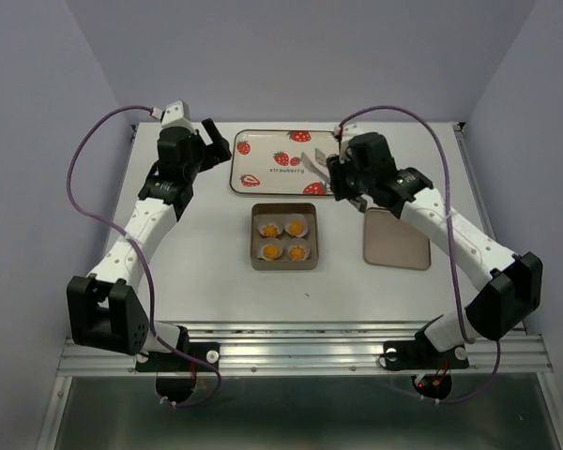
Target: Pack the cookies
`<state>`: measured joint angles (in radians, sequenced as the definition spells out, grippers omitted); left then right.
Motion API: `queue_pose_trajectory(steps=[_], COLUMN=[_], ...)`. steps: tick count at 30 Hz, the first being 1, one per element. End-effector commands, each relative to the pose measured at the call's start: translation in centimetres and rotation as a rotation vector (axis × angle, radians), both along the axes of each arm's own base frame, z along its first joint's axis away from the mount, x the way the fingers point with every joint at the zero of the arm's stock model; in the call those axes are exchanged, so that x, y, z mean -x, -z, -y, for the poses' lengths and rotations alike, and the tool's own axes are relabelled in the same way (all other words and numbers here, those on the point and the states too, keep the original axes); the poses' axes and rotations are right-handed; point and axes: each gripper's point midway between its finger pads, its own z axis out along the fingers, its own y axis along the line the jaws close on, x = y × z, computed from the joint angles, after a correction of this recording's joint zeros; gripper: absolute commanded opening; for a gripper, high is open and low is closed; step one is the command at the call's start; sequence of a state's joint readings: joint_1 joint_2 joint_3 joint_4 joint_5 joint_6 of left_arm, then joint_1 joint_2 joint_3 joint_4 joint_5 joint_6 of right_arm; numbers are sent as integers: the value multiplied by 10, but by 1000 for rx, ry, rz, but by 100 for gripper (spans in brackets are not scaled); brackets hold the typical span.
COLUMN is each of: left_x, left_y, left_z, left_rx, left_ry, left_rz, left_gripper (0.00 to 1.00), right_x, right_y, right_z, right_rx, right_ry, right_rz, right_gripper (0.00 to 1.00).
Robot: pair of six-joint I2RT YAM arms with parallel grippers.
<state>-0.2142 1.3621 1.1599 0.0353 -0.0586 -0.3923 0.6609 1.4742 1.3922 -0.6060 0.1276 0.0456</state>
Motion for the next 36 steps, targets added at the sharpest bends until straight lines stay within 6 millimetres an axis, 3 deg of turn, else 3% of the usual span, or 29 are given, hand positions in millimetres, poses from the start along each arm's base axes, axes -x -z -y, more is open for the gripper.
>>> queue_pose_trajectory(steps=[1,3,4,7,8,9,11,12,14,15,16,19,22,25,26,31,36], left_x=[-15,-18,-19,-24,-27,-28,-31,-32,-36,-37,-38,-41,-42,-43,-43,-41,-37], left_y=[-30,-30,-33,-35,-32,-33,-34,-34,-34,-33,-33,-33,-30,-28,-29,-30,-29], left_z=[2,2,1,0,0,0,-1,-1,-2,-3,-3,-3,-2,-4,-4,-7,-8], left_rx=[-2,-2,-4,-10,-14,-14,-18,-20,-27,-29,-29,-31,-29,-26,-25,-17,-11], left_ry=[1,-2,-6,-12,-15,-15,-19,-20,-21,-24,-24,-25,-26,-35,-37,-55,-60], left_rz=[86,84,89,91,83,83,82,82,78,75,75,67,57,49,49,48,47], left_gripper=[99,99,99,99,99,99,99,99,99,99,99,99,99,99,99,99,99], right_x=[-84,-106,-120,-150,-160,-173,-190,-203,-218,-229,-235,-259,-273,-282,-284,-286,-284], right_y=[-51,-46,-48,-25,-26,-11,-9,5,16,14,19,62,75,100,114,144,163], right_z=[73,101,126,156,172,177,195,199,205,214,214,213,210,212,210,208,207], right_rx=[-130,-113,-101,-35,-20,-5,-8,1,9,39,48,59,63,69,71,78,79], right_ry=[327,410,464,521,546,552,578,584,602,604,603,590,578,569,557,548,548], right_rz=[191,202,217,210,222,209,212,203,209,247,247,192,185,157,136,103,75], right_gripper=[48,48,48,47,46,46,45,45,46,46,46,46,46,47,47,49,53])
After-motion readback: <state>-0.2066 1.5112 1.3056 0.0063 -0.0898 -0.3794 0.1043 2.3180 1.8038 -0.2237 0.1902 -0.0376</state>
